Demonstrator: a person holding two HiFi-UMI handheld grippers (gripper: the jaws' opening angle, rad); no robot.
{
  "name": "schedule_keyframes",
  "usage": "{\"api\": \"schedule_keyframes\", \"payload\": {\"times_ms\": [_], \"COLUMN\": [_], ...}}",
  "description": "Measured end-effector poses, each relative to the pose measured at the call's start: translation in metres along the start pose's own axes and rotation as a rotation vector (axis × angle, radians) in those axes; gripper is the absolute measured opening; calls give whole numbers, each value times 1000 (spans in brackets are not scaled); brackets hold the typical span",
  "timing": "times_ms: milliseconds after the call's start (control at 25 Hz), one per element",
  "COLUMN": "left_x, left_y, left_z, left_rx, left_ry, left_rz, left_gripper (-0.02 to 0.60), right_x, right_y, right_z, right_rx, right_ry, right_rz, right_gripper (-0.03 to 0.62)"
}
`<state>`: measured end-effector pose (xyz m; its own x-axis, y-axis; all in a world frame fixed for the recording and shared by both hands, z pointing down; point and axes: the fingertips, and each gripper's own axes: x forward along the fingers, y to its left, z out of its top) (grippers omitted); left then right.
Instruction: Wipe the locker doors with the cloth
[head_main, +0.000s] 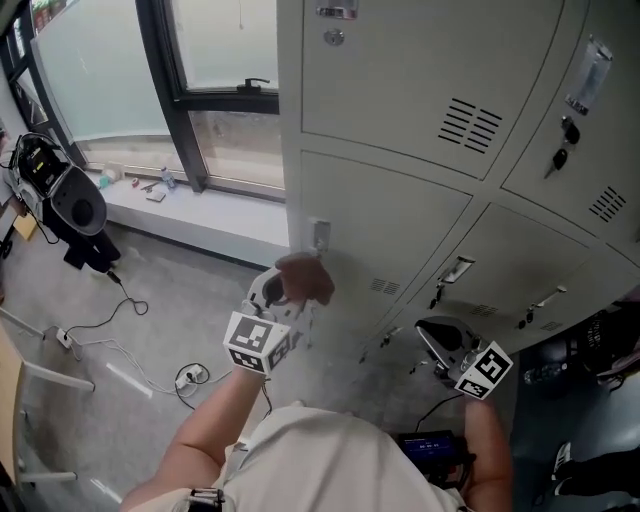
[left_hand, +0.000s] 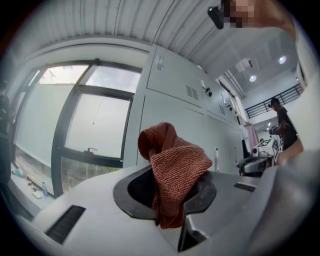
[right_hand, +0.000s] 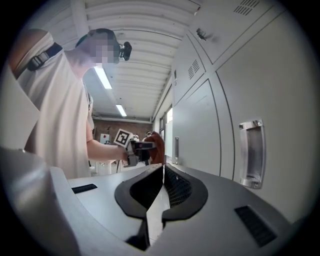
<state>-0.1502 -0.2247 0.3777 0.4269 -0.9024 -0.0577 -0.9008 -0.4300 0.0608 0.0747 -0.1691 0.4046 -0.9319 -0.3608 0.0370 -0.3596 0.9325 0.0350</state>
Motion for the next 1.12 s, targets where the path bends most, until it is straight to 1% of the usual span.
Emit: {"api": "schedule_keyframes", "payload": {"times_ms": [80,160,280,360,400,480,520,600,680,760,840,960,1120], "left_x": [10,20,29,34,37,43,45,50,59,72,88,109,131], "left_y": [14,30,55,68,72,71,66,47,20,-14,-50,-99,-154], "left_z": [37,76,134,165,175,184,185,184,185,185,182,177,169], "left_rx": [47,113,237,317,347,367,365,375,429,512,572,599,607], "left_ry": [-71,-128,-194,-233,-246,-274,-294,-340,-378,-388,-385,-416,-398], "left_rz": [30,81,223,324,366,429,451,473,456,400,336,246,112], "left_gripper": [72,72,72,72,72,72,72,72,72,72,72,72,72], "right_x": [5,7,6,4,3,0,-2,-9,-17,-28,-40,-55,-69], "right_y": [3,1,1,2,1,-1,-2,-6,-9,-11,-15,-19,-19], "right_z": [4,3,4,7,8,9,9,9,10,10,10,12,9], "right_rx": [-42,-71,-76,-79,-83,-90,-91,-93,-94,-93,-91,-89,-82], "right_ry": [16,40,36,22,18,14,13,11,10,14,16,8,11], "right_rz": [16,13,10,6,1,-12,-20,-38,-59,-84,-114,-154,-182], "right_gripper": [18,18,18,18,18,18,18,18,18,18,18,18,18]}}
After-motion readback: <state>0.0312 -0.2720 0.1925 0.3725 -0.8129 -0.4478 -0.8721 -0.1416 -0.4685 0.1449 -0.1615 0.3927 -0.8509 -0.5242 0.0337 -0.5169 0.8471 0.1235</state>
